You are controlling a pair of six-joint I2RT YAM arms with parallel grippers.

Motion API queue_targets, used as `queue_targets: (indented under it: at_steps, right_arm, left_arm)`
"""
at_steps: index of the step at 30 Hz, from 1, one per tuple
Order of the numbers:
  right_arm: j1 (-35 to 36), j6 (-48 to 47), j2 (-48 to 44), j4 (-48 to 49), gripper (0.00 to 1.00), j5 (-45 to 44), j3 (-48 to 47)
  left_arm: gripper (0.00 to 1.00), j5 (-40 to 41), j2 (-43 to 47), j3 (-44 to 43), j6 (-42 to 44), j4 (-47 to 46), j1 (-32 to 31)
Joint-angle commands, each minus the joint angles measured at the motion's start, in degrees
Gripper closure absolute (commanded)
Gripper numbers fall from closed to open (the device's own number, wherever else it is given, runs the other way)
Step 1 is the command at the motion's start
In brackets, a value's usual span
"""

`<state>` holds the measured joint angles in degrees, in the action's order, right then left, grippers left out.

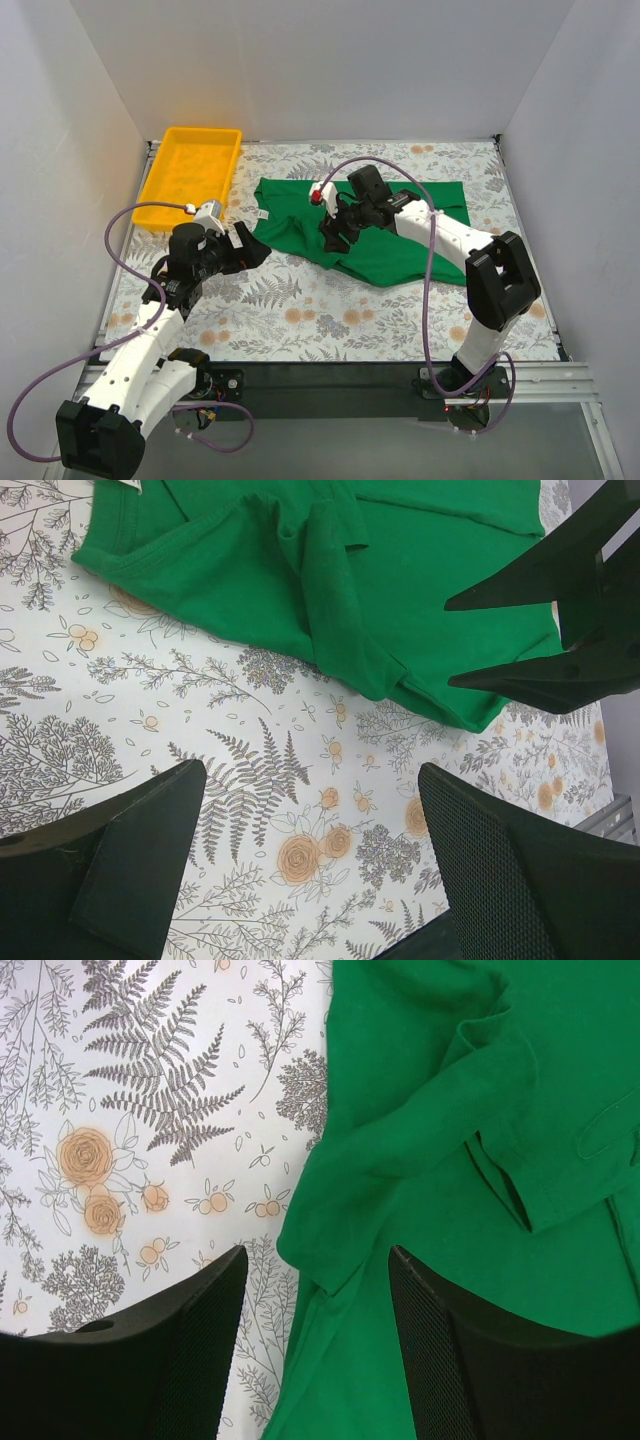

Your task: Fold and stack the t-shirts

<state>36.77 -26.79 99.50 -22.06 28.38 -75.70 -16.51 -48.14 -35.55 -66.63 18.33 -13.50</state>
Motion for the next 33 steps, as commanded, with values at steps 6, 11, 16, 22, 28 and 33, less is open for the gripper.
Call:
queue_targets:
  at_steps: [6,11,16,22,28,33]
  right_arm:
    - [0.14,7.0,3.41,5.36,0.36,-2.28,-4.71]
    - [1.81,12.09,6.84,7.29,0.37,-5.0,-5.59]
    - [2.95,17.73,11.49,8.09,0.38,-12.65,-8.58]
    - [3.65,20.19,13.87,8.35,0.43,-13.35,-9.64]
    - [3.57,20.46,13.09,8.35,0.67,-13.18,-8.94]
    - [2.52,19.41,10.19,8.62,0.93,-7.66,-6.75]
  left_arm:
    - [0.13,0.34,0.77,0.39,0.89,-0.84,0.23]
    - [0.13,0.17,0.5,0.39,0.98,-0.84,0.23]
    - [0.14,0.17,0.42,0.48,0.8,-0.92,0.23]
    - [0.14,-0.1,0.06,0.48,0.8,-0.92,0.23]
    - [0.14,-0.62,-0.11,0.57,0.8,-1.28,0.23]
    - [0.14,-2.91,-0.99,0.83,0.54,-1.98,0.23]
